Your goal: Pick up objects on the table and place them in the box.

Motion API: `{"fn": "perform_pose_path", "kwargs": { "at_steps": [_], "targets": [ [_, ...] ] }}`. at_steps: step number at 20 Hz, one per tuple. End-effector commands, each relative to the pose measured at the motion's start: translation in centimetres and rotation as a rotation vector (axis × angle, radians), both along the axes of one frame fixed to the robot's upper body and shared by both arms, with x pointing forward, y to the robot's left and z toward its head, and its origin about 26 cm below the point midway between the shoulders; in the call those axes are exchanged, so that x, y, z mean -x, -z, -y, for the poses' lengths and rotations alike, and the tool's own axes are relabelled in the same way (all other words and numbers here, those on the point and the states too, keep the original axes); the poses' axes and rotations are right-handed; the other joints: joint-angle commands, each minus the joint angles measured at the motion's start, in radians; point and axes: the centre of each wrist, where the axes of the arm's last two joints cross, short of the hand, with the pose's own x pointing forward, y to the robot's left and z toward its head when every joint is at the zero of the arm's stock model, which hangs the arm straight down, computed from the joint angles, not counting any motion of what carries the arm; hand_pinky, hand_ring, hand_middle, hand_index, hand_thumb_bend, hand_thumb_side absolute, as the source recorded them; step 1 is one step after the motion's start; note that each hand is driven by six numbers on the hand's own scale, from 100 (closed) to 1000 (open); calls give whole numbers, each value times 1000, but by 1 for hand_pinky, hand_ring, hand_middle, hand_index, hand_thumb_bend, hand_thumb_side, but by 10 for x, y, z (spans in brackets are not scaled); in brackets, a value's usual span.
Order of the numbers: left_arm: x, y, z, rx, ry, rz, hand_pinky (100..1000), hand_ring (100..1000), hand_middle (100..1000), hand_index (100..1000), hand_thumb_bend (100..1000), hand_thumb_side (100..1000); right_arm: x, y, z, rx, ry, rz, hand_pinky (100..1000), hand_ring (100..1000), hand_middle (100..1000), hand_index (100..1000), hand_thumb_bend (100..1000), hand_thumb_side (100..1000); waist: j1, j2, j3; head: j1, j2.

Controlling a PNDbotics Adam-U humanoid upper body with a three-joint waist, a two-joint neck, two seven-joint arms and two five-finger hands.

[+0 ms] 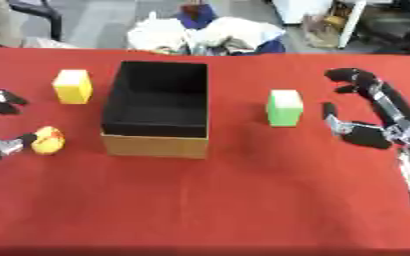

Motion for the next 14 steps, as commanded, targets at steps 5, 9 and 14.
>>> {"fn": "perform_pose_path", "kwargs": {
  "at_steps": [5,9,14],
  "targets": [
    [-11,-6,-9,-101,-15,-27,776,730,754,831,491,465,-1,-11,4,19,-6,21,788,885,834,891,100,169,1,-13,-3,4,2],
    [-18,-1,-7,-130,-19,-44,774,719,751,833,512,478,-2,-10,4,18,-8,21,788,885,834,891,100,169,0,-13,-3,5,2],
    [-28,7,-1,-165,-13,-70,765,704,743,832,528,487,-2,-10,3,16,-9,20,788,884,833,891,100,171,-2,-13,-4,7,3]
  ]
}}
